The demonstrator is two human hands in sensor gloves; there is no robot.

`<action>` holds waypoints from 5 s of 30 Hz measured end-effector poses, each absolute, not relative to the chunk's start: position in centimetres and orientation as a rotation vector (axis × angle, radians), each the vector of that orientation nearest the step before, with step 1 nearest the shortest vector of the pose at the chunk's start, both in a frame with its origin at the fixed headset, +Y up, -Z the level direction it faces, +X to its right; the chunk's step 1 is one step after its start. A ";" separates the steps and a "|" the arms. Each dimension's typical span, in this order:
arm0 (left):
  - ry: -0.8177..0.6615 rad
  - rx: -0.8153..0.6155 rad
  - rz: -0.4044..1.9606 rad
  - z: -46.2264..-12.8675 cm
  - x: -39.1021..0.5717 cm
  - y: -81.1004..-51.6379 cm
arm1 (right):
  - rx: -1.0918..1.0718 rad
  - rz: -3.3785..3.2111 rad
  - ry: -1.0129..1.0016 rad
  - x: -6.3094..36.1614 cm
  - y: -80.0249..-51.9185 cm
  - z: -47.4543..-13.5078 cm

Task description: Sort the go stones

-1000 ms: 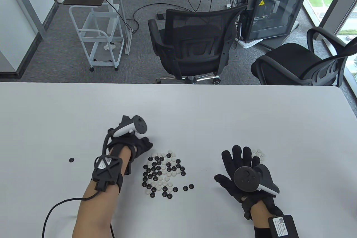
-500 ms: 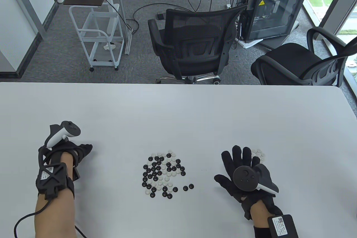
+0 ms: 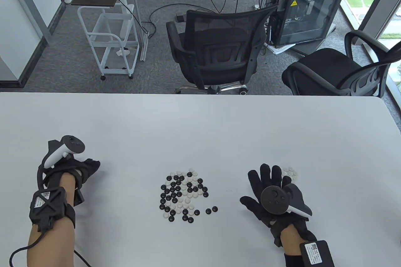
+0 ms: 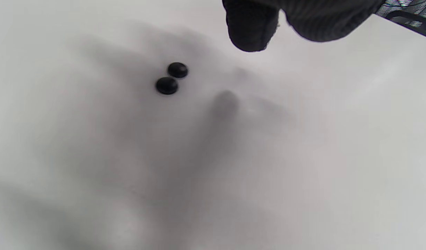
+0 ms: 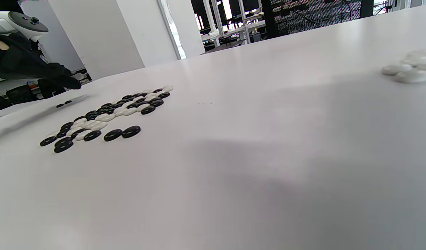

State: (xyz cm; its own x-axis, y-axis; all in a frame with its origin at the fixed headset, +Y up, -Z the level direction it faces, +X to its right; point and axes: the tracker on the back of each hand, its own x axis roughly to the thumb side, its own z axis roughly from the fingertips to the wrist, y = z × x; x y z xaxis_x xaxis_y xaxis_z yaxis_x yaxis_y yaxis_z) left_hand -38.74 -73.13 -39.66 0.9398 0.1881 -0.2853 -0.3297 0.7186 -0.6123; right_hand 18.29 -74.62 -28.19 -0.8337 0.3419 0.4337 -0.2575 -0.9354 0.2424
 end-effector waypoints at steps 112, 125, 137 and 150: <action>-0.146 -0.834 -0.001 -41.1 -25.0 -75.7 | 0.665 2.700 0.396 18.6 -74.5 -28.0; 0.259 -0.836 0.151 -41.3 -37.6 -75.8 | 0.660 2.710 0.419 18.5 -74.8 -28.1; 0.358 -0.840 0.152 -40.2 -41.2 -75.8 | 0.658 2.712 0.425 18.4 -74.8 -28.1; 0.009 -0.794 0.072 -40.1 -33.6 -72.0 | 0.658 2.713 0.433 18.2 -74.9 -28.2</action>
State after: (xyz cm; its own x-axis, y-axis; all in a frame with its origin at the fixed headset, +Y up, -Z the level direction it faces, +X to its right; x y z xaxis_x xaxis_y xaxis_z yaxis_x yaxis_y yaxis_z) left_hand -33.60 -71.97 -40.14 0.9975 0.0616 -0.0352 -0.0683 0.6984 -0.7124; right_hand 18.21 -74.94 -28.18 -0.8446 0.3684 0.3885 -0.2293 -0.9046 0.3594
